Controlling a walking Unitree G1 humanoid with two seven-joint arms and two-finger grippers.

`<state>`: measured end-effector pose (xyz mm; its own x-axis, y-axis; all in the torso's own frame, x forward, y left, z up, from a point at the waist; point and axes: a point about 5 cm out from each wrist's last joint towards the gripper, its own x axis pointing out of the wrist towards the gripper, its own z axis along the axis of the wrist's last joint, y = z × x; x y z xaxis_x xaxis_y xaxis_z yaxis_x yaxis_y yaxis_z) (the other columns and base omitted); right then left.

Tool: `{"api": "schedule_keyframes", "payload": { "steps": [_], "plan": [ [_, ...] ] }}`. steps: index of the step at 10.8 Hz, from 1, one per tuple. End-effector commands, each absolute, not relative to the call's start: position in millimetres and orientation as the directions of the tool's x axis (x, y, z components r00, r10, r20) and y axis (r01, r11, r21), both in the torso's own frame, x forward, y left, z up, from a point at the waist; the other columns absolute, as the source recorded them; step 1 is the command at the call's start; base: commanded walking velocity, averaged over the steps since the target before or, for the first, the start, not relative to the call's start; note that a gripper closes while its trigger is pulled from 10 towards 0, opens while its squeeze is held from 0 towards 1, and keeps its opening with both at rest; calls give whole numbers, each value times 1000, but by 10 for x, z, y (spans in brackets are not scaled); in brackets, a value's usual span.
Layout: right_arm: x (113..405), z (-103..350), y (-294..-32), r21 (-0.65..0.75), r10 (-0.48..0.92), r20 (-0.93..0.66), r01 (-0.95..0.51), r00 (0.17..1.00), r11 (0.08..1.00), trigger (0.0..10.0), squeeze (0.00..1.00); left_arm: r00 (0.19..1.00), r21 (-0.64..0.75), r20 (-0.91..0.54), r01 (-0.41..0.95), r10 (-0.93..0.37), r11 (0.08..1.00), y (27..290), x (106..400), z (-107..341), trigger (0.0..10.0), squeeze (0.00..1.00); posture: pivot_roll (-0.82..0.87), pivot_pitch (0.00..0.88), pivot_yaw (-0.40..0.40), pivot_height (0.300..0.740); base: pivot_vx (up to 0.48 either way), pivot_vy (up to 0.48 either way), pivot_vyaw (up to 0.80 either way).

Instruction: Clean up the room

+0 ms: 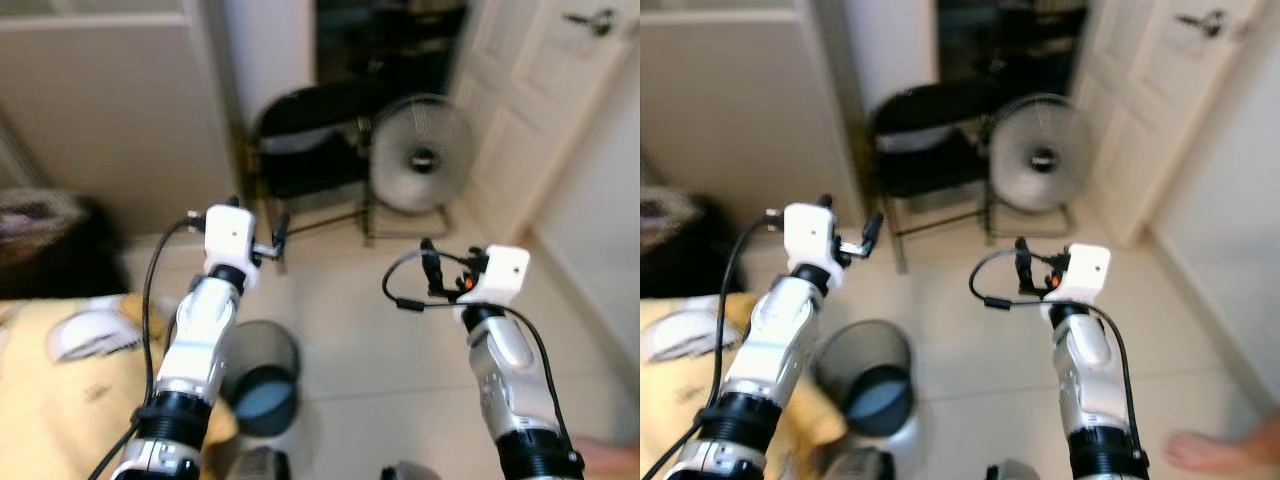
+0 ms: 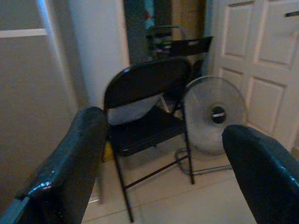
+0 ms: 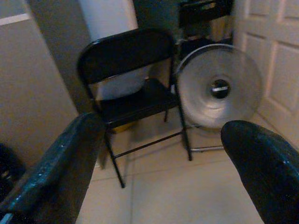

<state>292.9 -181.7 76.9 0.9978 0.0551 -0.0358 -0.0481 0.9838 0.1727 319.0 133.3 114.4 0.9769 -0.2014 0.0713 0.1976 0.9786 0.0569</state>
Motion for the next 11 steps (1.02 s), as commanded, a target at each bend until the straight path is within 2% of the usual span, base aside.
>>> {"api": "schedule_keyframes", "payload": {
  "steps": [1, 5, 11],
  "plan": [
    [2945, 815, -1849, 187, 52, -15, -48, 999, 981, 10000, 0, 977, 61, 62, 201, -205, 978, 1291, 3206, 1144, 10000, 0, -145, 0, 24, 739, 0, 0, 0],
    [2954, 753, -1854, 228, 36, -49, -24, 998, 973, 10000, 0, 979, 48, 65, 191, -194, 980, 1292, 3209, 1160, 10000, 0, -140, 0, 27, 740, 0, 0, 0],
    [2977, 767, -1855, 232, 29, -40, -19, 999, 973, 10000, 0, 979, 68, 82, 184, -189, 981, 1258, 3237, 1201, 10000, 0, -147, 0, 36, 740, -312, 0, 0]
  ]
}}
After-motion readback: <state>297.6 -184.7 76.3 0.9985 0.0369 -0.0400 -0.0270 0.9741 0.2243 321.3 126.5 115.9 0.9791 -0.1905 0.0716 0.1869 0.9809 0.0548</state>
